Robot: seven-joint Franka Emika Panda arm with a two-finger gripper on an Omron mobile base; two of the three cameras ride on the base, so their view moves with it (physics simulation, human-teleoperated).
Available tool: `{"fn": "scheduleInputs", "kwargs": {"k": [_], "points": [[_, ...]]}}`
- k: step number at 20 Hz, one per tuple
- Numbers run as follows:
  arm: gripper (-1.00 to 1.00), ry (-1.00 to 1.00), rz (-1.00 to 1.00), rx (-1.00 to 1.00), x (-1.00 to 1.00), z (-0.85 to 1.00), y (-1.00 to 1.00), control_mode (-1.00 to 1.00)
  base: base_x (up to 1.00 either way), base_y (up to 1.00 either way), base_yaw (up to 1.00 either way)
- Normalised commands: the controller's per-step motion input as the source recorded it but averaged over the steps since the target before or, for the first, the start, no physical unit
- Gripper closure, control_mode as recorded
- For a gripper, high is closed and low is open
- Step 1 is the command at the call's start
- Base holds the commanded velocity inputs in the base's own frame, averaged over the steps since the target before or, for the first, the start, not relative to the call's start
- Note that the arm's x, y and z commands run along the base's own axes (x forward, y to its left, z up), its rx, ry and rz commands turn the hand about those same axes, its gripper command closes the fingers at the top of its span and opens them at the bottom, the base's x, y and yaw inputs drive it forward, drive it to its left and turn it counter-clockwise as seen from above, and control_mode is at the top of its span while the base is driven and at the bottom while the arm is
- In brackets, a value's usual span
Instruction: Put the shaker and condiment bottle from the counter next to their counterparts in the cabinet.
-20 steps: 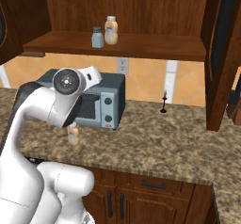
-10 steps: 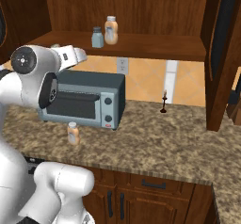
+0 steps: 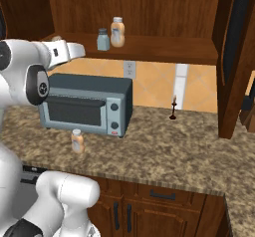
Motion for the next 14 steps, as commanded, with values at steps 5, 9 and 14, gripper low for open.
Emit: {"fn": "scheduleInputs", "kwargs": {"k": [5, 9, 14], "points": [[1.0, -0.2, -0.08, -0.01, 0.37, 0.0, 0.0, -1.0, 0.0, 0.0, 0.0], [1.0, -0.07, 0.0, 0.03, 0.47, 0.08, 0.0, -1.0, 0.0, 0.0, 0.0], [1.0, 0.0, 0.0, 0.07, 0.58, 0.1, 0.0, -1.0, 0.0, 0.0, 0.0]]}}
